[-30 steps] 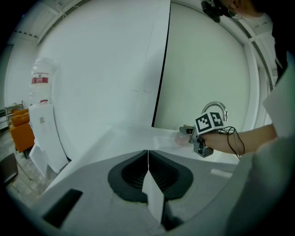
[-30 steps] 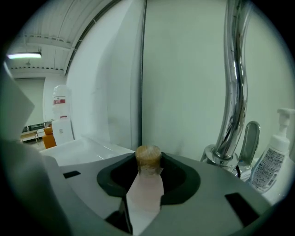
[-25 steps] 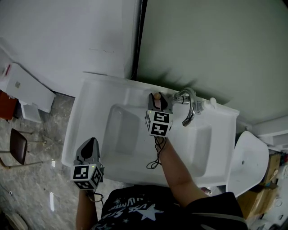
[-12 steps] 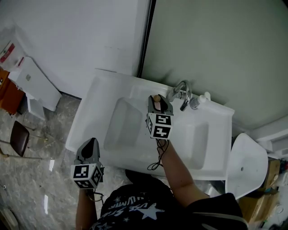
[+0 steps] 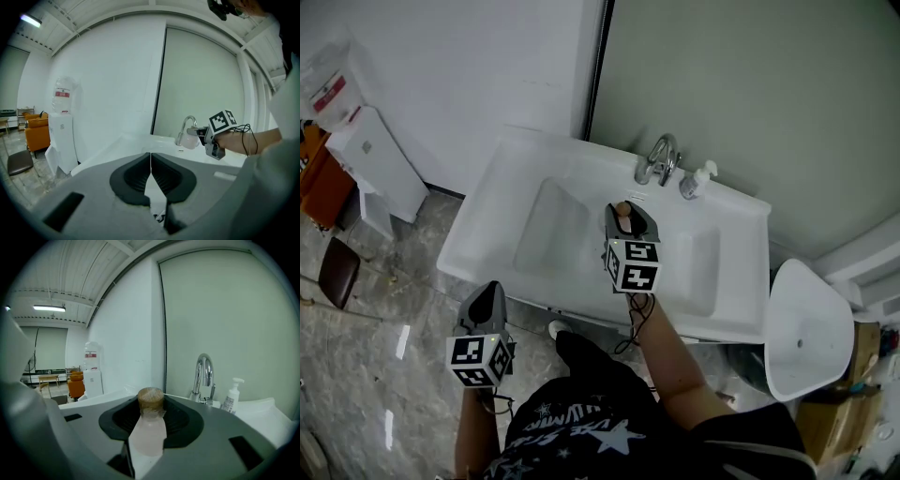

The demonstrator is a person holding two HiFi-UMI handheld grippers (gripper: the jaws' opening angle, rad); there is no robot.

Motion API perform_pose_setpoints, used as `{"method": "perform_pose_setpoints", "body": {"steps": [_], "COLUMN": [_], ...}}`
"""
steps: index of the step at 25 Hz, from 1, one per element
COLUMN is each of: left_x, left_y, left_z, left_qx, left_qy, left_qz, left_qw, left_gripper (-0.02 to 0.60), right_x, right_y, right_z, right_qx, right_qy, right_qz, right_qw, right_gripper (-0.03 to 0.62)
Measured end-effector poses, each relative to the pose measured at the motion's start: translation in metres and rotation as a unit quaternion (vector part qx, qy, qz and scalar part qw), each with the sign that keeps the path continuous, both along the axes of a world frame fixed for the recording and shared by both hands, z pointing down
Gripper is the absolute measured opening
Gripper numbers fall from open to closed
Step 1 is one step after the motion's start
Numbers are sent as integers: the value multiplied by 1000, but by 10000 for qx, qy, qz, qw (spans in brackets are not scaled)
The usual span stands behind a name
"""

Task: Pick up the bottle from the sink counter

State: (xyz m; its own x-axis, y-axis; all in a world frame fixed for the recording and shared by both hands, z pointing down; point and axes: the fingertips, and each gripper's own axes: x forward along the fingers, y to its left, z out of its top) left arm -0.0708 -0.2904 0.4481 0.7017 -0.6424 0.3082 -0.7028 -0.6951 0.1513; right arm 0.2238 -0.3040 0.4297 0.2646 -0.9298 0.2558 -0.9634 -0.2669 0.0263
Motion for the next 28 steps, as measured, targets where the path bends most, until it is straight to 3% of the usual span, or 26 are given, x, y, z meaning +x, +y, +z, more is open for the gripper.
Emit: {"method": "perform_pose_setpoints", "body": {"steps": [15, 28], "left_x": [-81, -97], "left_y": [127, 182], "left_z": [5, 21], "left_qx": [34, -89], "left_qy": [-21, 26], "left_qz": [-61, -2], "left_qw": [10000, 10000], "left_gripper": [21, 21], "right_x": [-85, -119], "right_y": [132, 192], "right_z": [-1, 21], "right_qx": [40, -150], "right_qy": [-136, -174], "right_qz": [-293, -456], "right_qw": [9995, 9987], "right_gripper": [141, 141]}}
